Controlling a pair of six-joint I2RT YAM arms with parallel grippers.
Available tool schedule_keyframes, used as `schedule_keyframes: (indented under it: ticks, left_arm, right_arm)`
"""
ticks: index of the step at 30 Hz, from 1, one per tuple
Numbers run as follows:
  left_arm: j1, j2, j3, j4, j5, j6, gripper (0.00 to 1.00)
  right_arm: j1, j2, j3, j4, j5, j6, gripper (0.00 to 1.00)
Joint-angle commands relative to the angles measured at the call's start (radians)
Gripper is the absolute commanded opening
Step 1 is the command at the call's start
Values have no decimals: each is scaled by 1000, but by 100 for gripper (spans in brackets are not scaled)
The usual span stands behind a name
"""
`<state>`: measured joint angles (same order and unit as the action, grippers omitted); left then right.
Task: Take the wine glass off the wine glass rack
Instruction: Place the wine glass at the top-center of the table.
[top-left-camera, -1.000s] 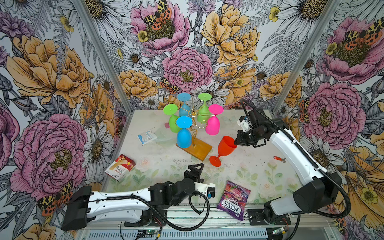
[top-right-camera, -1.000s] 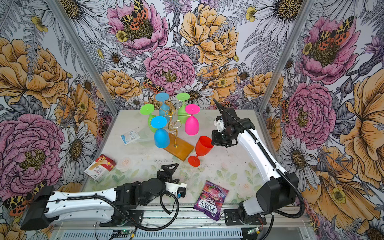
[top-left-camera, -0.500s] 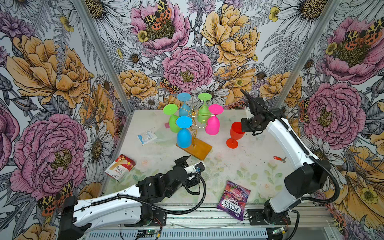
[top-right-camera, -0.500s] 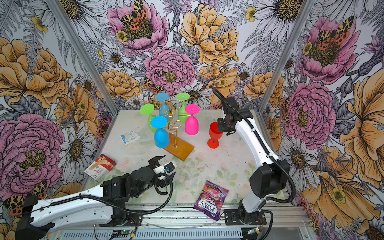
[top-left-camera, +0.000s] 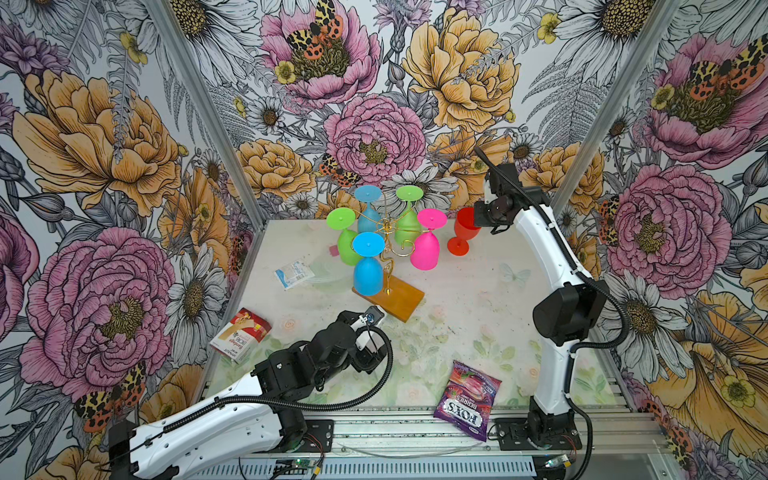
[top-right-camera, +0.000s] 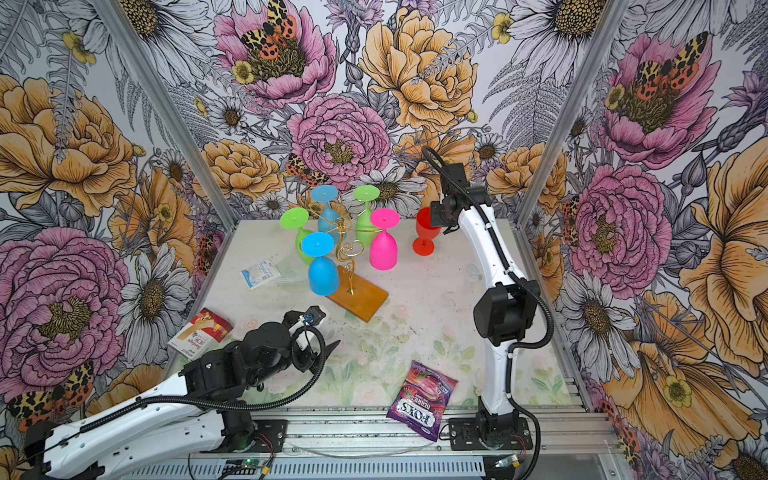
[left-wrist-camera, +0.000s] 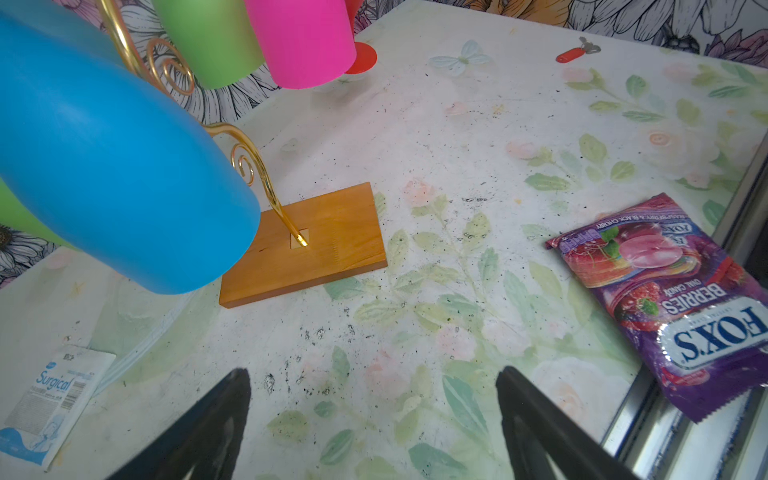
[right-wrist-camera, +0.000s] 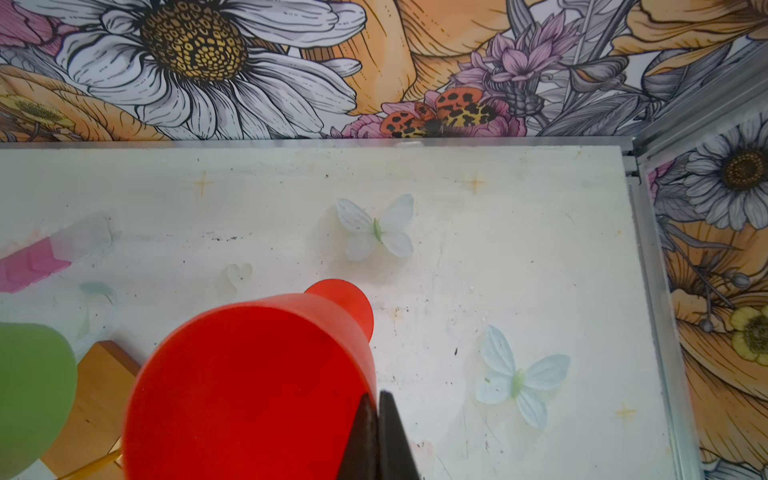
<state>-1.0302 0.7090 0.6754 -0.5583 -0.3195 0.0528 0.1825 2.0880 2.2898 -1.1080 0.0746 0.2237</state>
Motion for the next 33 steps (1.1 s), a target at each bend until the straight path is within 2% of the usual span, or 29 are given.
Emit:
schedule_keyframes:
  ticks: [1, 9, 21, 33]
  left_arm:
    - [8, -36, 24, -42, 56, -80, 94]
    - [10, -96, 16, -54, 56, -124, 94]
    - [10, -152, 5, -55, 68, -131, 95]
    - [10, -151, 5, -56, 75, -139, 95]
  right_arm:
    - [-9, 68, 99, 7, -29, -6, 0]
    - [-11, 193, 230, 8, -96, -4, 0]
    - [0, 285, 266, 14, -122, -9, 0]
    - [11, 340, 307, 17, -116, -4, 0]
